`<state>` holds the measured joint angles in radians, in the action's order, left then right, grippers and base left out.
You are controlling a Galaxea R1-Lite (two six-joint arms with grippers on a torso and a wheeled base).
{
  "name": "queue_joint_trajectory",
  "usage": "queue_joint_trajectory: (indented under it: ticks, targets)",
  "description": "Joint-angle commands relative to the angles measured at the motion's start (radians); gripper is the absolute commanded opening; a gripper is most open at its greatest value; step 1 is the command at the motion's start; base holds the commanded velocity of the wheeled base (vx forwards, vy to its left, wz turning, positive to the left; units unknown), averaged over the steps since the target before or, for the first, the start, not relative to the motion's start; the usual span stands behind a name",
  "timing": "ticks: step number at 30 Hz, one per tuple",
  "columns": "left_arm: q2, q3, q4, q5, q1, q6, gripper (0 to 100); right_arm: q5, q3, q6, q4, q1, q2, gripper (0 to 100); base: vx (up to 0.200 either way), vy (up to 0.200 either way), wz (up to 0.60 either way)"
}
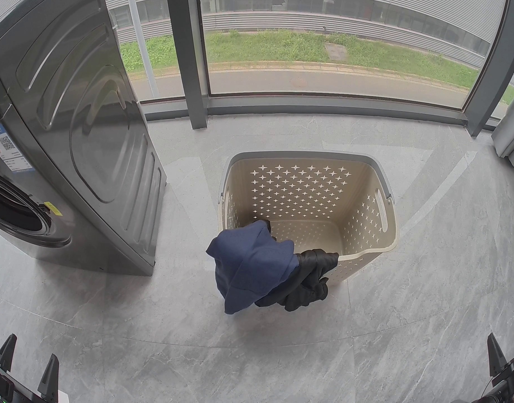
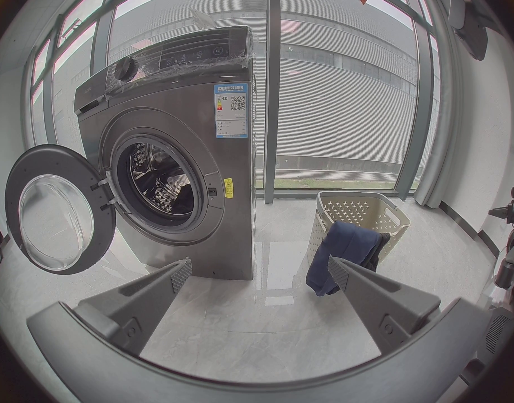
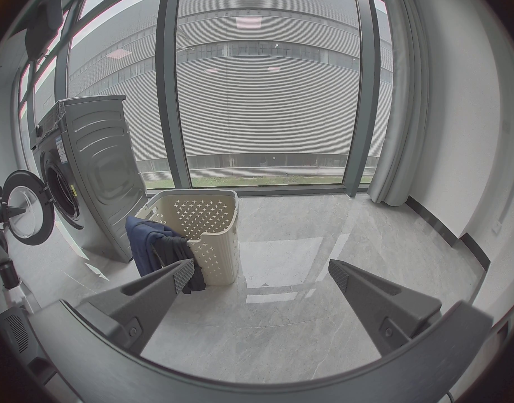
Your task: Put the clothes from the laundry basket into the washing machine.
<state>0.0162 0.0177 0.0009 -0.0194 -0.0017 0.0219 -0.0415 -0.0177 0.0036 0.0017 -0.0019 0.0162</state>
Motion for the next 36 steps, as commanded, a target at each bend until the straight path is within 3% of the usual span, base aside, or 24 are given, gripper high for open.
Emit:
queue_joint_trajectory:
  ticks: [1,8,11,12,14,15,17,19,21,23,26,28,29,30,34,36]
  targets:
    - [-0.016,-0.018,-0.001,-0.001,0.000,0.000,100,0.000,0.016,-0.001,0.000,0.000,-0.016,100,0.000,0.000,0.00]
    - [-0.016,-0.018,-0.001,-0.001,0.000,-0.002,100,0.000,0.010,0.006,-0.009,0.000,-0.016,100,0.000,0.171,0.00]
    - [-0.016,-0.018,-0.001,-0.001,0.002,-0.004,100,-0.006,-0.114,0.007,-0.016,0.003,-0.002,100,0.000,0.000,0.00]
    - [-0.016,-0.018,-0.001,-0.001,0.002,-0.004,100,-0.006,-0.114,0.007,-0.016,0.003,-0.002,100,0.000,0.000,0.00]
    - [-0.016,-0.018,0.001,-0.001,0.002,-0.010,100,0.008,-0.214,0.007,0.032,0.011,0.114,100,0.000,0.000,0.00]
    - [-0.016,-0.018,0.001,-0.001,0.002,-0.014,100,0.026,-0.229,0.009,0.044,0.013,0.153,100,0.000,0.000,0.00]
    - [-0.016,-0.018,0.001,-0.001,0.002,-0.016,100,0.107,-0.237,0.029,0.052,0.025,0.266,100,0.000,0.000,0.00]
    - [-0.016,-0.018,0.001,0.001,0.002,-0.017,100,0.166,-0.239,0.104,0.037,0.033,0.436,100,0.000,0.000,0.00]
    - [-0.016,-0.018,0.001,0.001,0.002,-0.017,100,0.180,-0.252,0.153,0.012,0.033,0.573,100,0.000,0.000,0.00]
    - [-0.016,-0.018,0.001,0.001,0.002,-0.016,100,0.183,-0.254,0.148,-0.032,0.043,0.660,100,0.000,0.000,0.00]
    - [-0.016,-0.018,0.001,0.001,0.002,-0.014,100,0.175,-0.242,0.151,-0.232,0.151,0.872,100,0.000,0.000,0.00]
    - [-0.016,-0.018,0.001,0.001,0.002,-0.014,100,0.172,-0.239,0.157,-0.258,0.161,0.893,100,0.000,0.000,0.00]
    - [-0.016,-0.018,0.001,-0.001,0.002,-0.013,100,0.164,-0.220,0.190,-0.374,0.192,0.989,100,0.000,0.000,0.00]
    - [-0.016,-0.018,0.001,-0.001,0.002,-0.013,100,0.164,-0.217,0.194,-0.407,0.203,1.024,100,0.000,0.000,0.00]
    - [-0.016,-0.018,0.001,0.001,0.002,-0.013,100,0.158,-0.217,0.202,-0.443,0.257,1.096,100,0.000,0.000,0.00]
    - [-0.016,-0.018,0.001,0.001,0.000,-0.013,100,0.152,-0.234,0.203,-0.450,0.319,1.167,100,0.000,0.000,0.00]
